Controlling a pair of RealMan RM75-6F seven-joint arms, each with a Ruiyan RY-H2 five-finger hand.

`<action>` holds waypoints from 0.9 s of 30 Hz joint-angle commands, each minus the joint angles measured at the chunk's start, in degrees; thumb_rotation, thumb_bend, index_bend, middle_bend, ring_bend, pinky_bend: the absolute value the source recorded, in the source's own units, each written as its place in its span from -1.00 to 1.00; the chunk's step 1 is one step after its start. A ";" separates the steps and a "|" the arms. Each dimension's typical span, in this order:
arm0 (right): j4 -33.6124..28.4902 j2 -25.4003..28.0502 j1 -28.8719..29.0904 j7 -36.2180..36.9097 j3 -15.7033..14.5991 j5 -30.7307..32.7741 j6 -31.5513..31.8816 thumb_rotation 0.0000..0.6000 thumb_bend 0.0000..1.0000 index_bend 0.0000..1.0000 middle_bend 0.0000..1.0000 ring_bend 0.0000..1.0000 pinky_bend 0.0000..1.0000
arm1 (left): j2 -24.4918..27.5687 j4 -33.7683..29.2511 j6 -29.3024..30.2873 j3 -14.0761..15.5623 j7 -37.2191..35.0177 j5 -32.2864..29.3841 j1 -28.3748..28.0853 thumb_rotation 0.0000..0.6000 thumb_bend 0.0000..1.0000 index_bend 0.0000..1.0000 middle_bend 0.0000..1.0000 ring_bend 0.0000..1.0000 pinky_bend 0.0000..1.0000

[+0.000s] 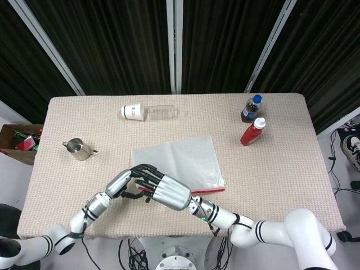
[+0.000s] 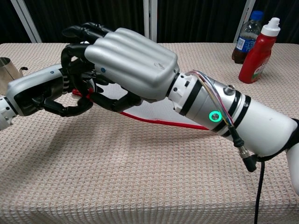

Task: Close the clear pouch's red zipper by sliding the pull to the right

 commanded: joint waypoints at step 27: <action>5.22 0.26 -7.02 -2.52 -3.23 -4.54 8.04 1.00 -0.05 1.00 -0.55 -1.00 -1.00 | -1.76 4.75 3.41 -0.01 -23.24 -1.97 0.78 1.00 -0.04 0.27 -0.61 -0.74 -0.67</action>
